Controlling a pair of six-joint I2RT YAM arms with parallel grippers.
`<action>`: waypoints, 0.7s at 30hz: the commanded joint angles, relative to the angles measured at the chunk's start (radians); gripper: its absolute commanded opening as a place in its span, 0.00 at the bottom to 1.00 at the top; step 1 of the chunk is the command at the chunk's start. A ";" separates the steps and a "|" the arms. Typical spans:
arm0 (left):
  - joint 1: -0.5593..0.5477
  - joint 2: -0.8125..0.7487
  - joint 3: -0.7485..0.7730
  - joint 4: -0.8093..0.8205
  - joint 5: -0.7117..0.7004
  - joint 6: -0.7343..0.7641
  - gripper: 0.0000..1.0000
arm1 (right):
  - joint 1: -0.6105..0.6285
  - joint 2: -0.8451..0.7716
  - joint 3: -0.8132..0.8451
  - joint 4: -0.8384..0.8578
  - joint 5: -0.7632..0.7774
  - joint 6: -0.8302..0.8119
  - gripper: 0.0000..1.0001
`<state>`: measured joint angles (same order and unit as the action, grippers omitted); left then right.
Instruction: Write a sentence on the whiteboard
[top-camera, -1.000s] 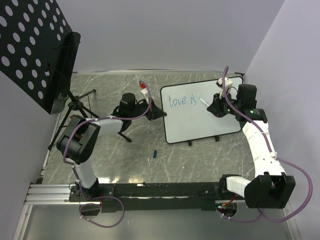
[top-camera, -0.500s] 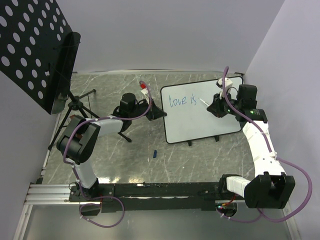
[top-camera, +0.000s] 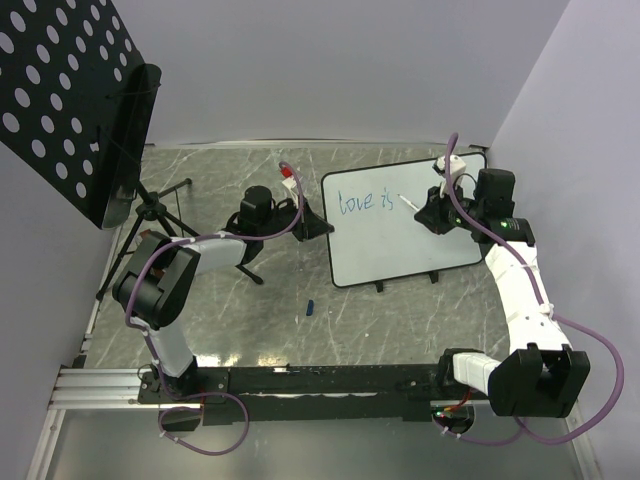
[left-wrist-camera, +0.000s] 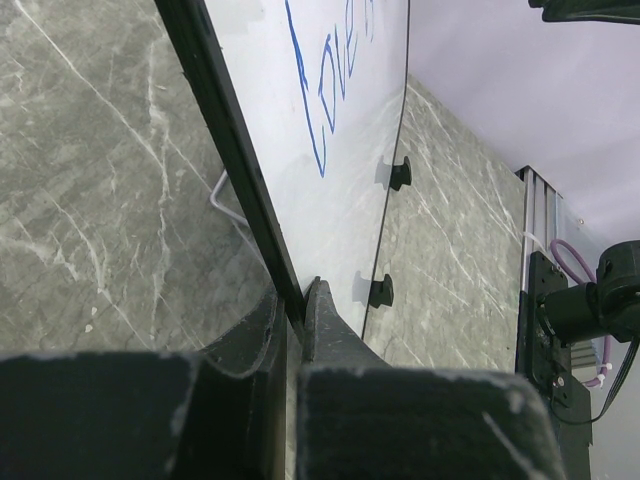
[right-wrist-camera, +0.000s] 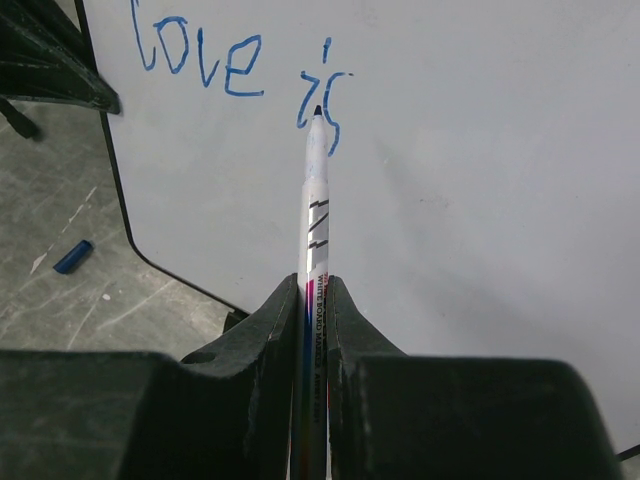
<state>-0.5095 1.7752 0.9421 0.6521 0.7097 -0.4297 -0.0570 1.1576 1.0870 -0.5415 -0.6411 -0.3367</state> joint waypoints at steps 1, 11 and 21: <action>-0.015 -0.019 -0.011 -0.028 -0.026 0.146 0.01 | -0.010 -0.024 -0.004 0.038 -0.014 -0.022 0.00; -0.015 -0.019 -0.008 -0.028 -0.027 0.144 0.01 | -0.012 -0.010 -0.004 0.038 0.015 -0.047 0.00; -0.014 -0.019 -0.011 -0.025 -0.027 0.141 0.01 | -0.010 0.011 -0.002 0.043 0.018 -0.051 0.00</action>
<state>-0.5098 1.7752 0.9421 0.6502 0.7090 -0.4297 -0.0601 1.1652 1.0870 -0.5388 -0.6205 -0.3691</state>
